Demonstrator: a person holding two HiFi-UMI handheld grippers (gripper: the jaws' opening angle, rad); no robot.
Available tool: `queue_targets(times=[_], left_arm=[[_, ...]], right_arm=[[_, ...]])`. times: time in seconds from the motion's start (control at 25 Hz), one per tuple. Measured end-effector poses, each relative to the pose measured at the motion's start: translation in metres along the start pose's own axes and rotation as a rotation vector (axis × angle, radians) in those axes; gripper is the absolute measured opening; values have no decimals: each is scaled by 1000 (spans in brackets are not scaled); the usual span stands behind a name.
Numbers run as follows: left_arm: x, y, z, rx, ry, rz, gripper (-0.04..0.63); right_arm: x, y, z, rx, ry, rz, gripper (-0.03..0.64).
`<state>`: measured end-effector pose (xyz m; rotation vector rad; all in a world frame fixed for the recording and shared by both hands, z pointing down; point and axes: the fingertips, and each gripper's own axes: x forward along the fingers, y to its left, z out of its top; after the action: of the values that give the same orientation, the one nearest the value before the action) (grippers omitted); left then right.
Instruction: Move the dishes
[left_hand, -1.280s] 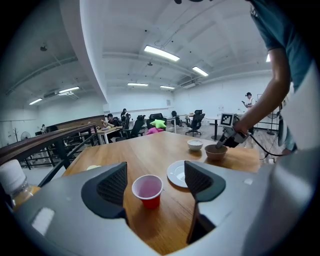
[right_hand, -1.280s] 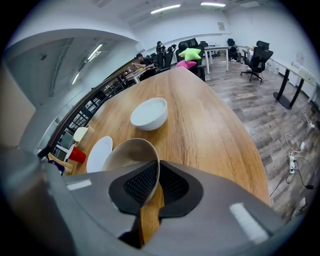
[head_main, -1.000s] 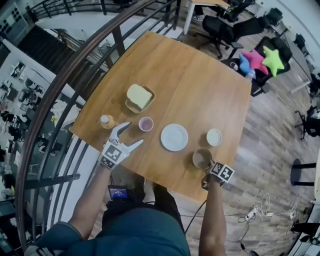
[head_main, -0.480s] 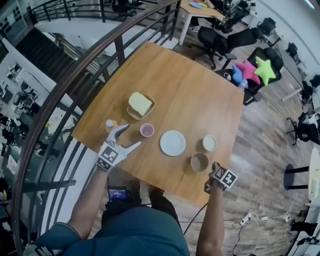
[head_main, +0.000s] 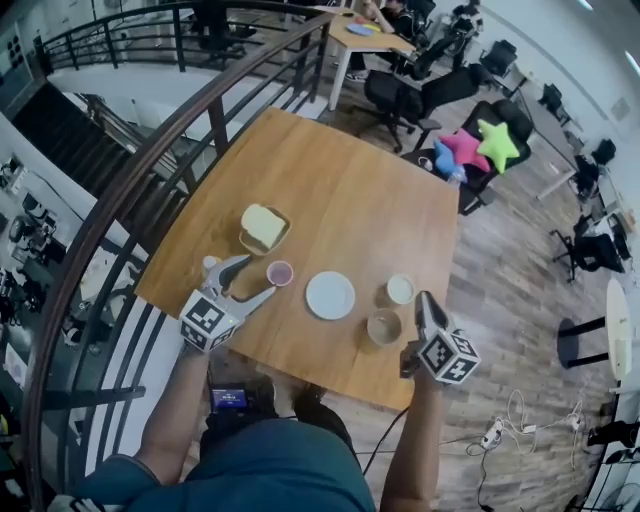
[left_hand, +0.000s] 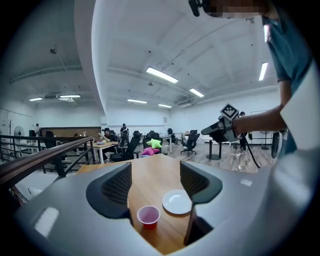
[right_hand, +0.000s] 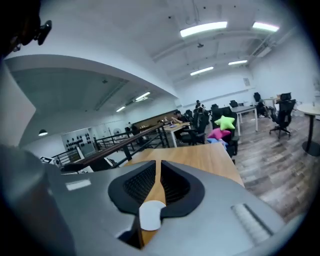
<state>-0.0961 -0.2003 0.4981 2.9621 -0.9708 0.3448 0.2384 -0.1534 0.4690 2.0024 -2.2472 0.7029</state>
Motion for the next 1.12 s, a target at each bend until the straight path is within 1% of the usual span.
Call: queue_targets(times=[0.16,0.32,0.48,0.6,0.68,0.8,1.12], left_arm=[[-5,-8,30,7,-40,-25,284],[-9,-19,59,0,-67,-51,279],[-9,-32,85,19,-87,-87,279],[-12,-40,102,42,-106,-108,279],[-15,-45,111,60,-121,-116,279],[-19,-50,118,85,-133,-121,279],[-18,-51,114,89,-124,-126,281]], right_arm=[[-17,55,33,-97,-85,105,38],[-40,100,60,-163,-159,183,38],[-61,138,77,-209,-217,247,38],[-73,164,81,-260,-236,288,37],[-77,177,79,-300,-230,297,32],[-79,186,74,-326,-215,289,31],[-78,181,72,-326,-202,274,32]])
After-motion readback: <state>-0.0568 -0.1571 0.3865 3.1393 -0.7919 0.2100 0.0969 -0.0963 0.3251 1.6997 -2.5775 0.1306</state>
